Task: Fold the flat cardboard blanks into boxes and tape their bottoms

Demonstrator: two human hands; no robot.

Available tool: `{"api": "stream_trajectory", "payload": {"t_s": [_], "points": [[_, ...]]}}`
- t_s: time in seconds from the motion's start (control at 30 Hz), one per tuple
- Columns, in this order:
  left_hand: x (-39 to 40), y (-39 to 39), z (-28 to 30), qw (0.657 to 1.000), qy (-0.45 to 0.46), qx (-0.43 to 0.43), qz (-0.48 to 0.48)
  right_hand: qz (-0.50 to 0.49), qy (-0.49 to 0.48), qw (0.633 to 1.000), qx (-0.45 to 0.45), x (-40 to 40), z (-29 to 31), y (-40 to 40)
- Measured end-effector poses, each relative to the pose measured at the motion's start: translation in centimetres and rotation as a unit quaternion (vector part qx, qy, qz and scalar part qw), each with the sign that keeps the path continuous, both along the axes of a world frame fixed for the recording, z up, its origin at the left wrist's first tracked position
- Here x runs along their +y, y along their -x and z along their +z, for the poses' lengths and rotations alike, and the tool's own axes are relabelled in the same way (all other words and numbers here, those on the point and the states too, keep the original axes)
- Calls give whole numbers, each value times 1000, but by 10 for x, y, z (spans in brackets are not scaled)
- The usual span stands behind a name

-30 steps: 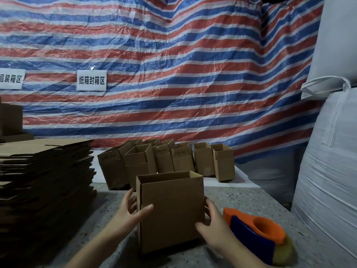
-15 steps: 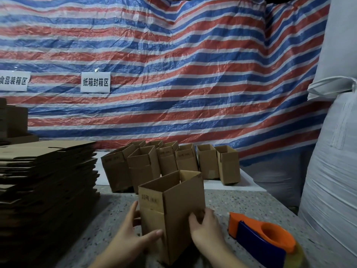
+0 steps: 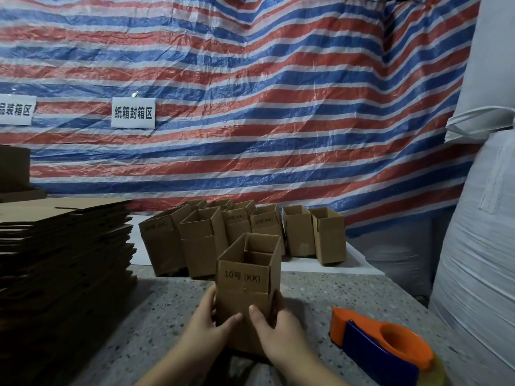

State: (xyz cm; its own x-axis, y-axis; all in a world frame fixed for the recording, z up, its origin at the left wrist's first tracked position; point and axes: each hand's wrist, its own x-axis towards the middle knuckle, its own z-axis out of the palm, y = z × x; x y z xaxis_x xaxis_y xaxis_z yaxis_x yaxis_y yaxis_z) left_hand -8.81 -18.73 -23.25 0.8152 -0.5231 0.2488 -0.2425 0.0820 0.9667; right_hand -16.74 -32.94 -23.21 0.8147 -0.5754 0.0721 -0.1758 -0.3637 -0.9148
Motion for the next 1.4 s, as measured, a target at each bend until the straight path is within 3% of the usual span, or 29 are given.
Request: {"api": "stream_trajectory", "payload": {"t_s": [0.33, 0.67, 1.13, 1.4], "points": [[-51, -57, 3, 995, -64, -70, 28, -18, 73, 997, 19, -48, 5, -67], [-75, -131, -6, 986, -86, -104, 97, 33, 65, 997, -17, -81, 3, -147], [-90, -190, -7, 926, -222, -172, 252, 43, 85, 995, -35, -95, 4, -207], [-97, -194, -4, 883, -312, -189, 295, 66, 107, 992, 24, -102, 15, -216]]}}
